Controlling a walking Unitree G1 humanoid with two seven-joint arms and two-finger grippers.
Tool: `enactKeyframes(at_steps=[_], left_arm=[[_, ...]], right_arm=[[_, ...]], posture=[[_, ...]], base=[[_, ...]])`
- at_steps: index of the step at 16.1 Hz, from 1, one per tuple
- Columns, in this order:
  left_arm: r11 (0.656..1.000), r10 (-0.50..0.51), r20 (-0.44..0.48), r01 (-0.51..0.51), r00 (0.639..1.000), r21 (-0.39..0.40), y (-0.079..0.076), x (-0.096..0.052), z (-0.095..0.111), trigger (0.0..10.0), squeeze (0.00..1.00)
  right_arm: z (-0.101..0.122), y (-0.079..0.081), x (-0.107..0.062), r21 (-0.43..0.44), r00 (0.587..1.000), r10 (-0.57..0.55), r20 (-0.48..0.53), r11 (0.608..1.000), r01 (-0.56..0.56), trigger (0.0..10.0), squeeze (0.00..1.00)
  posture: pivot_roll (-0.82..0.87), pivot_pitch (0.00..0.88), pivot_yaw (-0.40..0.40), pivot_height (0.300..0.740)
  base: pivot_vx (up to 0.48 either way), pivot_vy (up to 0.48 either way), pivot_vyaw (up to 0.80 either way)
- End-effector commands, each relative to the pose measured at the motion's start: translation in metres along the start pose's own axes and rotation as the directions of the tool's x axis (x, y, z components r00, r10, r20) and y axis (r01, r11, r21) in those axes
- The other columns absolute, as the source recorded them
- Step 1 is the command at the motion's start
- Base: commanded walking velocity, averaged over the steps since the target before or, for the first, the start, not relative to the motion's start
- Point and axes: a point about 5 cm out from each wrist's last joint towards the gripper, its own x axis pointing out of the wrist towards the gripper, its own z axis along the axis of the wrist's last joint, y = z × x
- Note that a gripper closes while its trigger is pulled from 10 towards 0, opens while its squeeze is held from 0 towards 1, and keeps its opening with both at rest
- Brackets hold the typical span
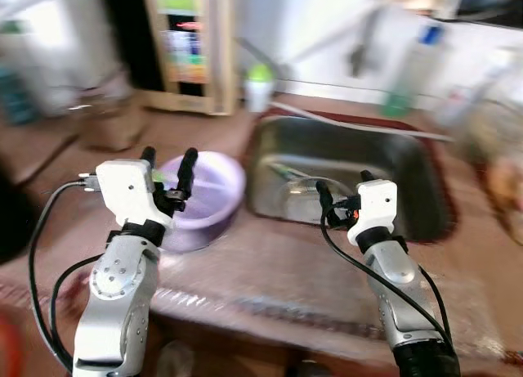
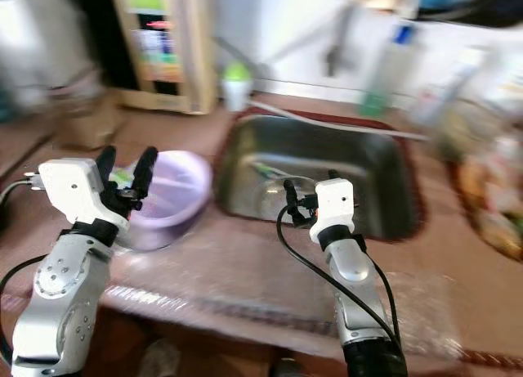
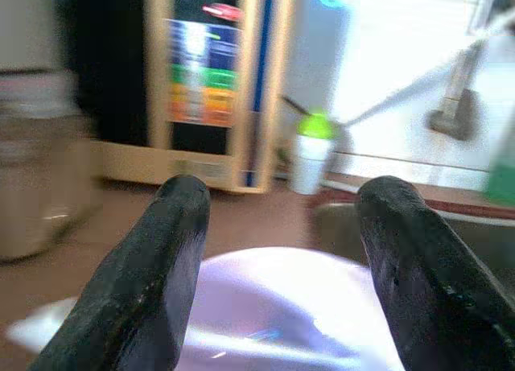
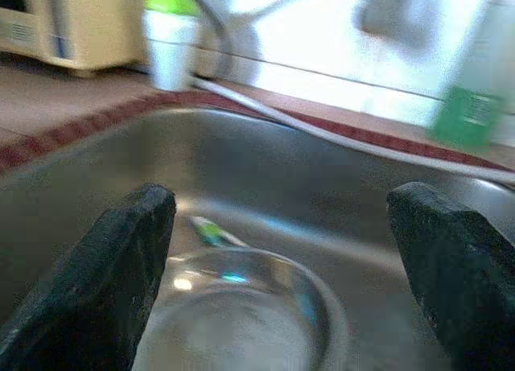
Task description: Kitchen organization
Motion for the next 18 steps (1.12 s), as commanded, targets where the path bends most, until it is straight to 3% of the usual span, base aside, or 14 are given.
enactKeyframes(at_steps=[1, 8, 11, 14, 16, 18], left_arm=[[1.000, -0.004, -0.002, 0.004, 1.000, 0.009, -0.001, 0.003, -0.001, 10.0, 0.00], [0.999, 0.033, 0.021, -0.034, 0.999, 0.036, 0.002, 0.002, 0.000, 10.0, 0.00], [0.996, 0.047, 0.008, -0.047, 0.999, 0.081, 0.002, 0.003, -0.002, 10.0, 0.00], [0.984, 0.134, -0.023, -0.130, 0.991, 0.124, 0.015, 0.002, -0.010, 10.0, 0.00], [0.980, 0.175, -0.031, -0.172, 0.984, 0.097, 0.021, 0.003, -0.010, 10.0, 0.00], [0.970, 0.243, -0.074, -0.245, 0.967, -0.009, 0.029, 0.010, -0.014, 10.0, 0.00]], right_arm=[[0.000, -0.002, 0.000, 0.006, 1.000, -0.014, -0.007, 1.000, 0.014, 10.0, 0.00], [-0.002, 0.002, 0.001, -0.017, 1.000, 0.024, -0.015, 1.000, -0.024, 10.0, 0.00], [-0.002, 0.002, 0.003, -0.009, 1.000, 0.021, -0.015, 1.000, -0.021, 10.0, 0.00], [-0.005, 0.002, 0.004, -0.001, 1.000, 0.014, -0.026, 1.000, -0.014, 10.0, 0.00], [-0.006, 0.002, 0.003, -0.001, 0.999, 0.016, -0.031, 1.000, -0.016, 10.0, 0.00], [-0.006, 0.002, 0.003, -0.001, 0.999, 0.020, -0.035, 1.000, -0.020, 10.0, 0.00]], posture=[[0.04, 0.000, 0.002, 0.740], [0.04, 0.000, 0.003, 0.740], [0.04, 0.000, 0.003, 0.740], [0.04, 0.000, 0.004, 0.740], [0.04, 0.000, 0.004, 0.740], [0.04, 0.000, 0.003, 0.740]], base=[[0.000, -0.304, 0.00], [0.000, -0.044, 0.00], [0.000, 0.000, 0.48], [0.000, 0.000, 0.00], [0.000, 0.000, 0.00], [0.000, 0.000, 0.00]])
